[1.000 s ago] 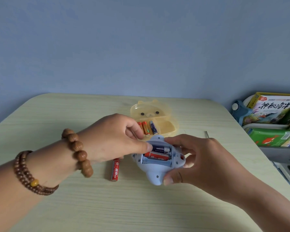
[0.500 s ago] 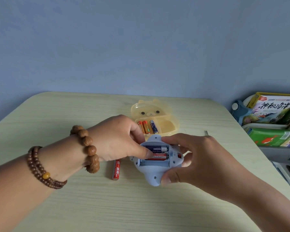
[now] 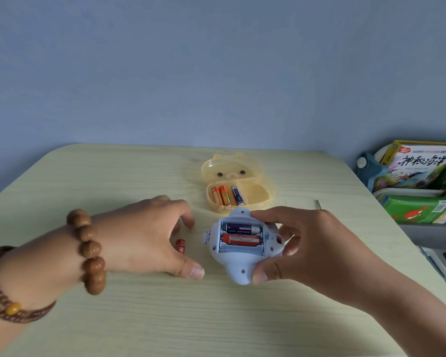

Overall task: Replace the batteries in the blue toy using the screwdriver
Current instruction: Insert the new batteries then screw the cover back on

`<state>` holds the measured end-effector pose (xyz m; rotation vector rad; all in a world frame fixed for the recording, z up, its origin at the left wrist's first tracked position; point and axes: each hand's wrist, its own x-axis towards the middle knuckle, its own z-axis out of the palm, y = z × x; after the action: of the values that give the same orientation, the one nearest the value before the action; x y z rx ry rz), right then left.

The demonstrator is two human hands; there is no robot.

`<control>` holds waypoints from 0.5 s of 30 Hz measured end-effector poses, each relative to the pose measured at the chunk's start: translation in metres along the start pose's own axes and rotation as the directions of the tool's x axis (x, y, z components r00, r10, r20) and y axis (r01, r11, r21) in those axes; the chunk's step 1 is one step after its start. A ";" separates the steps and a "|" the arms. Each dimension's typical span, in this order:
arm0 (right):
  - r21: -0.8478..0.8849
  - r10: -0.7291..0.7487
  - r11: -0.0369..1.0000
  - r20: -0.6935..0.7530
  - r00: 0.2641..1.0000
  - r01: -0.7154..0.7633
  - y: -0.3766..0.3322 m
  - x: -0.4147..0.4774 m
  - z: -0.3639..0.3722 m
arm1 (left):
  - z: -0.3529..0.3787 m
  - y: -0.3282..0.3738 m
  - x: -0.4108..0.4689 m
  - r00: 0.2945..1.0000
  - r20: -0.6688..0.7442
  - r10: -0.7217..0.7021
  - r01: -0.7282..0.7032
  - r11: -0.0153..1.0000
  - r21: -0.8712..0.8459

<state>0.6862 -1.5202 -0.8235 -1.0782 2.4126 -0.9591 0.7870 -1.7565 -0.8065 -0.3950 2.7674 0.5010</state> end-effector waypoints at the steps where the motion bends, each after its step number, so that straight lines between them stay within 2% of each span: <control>1: -0.007 -0.003 1.000 0.000 1.000 0.003 0.001 0.000 0.000 | 0.004 0.001 0.001 1.000 -0.024 -0.003 0.003 1.000 0.000; 6: 0.004 -0.003 1.000 -0.007 1.000 0.003 0.003 -0.001 0.001 | 0.009 -0.002 0.001 0.995 -0.102 -0.020 0.013 0.998 -0.065; 10: 0.012 -0.013 1.000 -0.011 1.000 0.013 0.003 -0.001 0.001 | 0.008 -0.006 0.004 0.983 -0.182 -0.030 -0.012 0.975 -0.223; 15: 0.024 -0.019 1.000 -0.014 1.000 0.020 0.002 -0.001 0.002 | 0.000 -0.005 0.000 0.929 -0.369 0.037 -0.194 0.896 -0.400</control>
<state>0.6864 -1.5190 -0.8263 -1.0923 2.4000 -1.0024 0.7884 -1.7609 -0.8080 -0.4526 3.0207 1.1955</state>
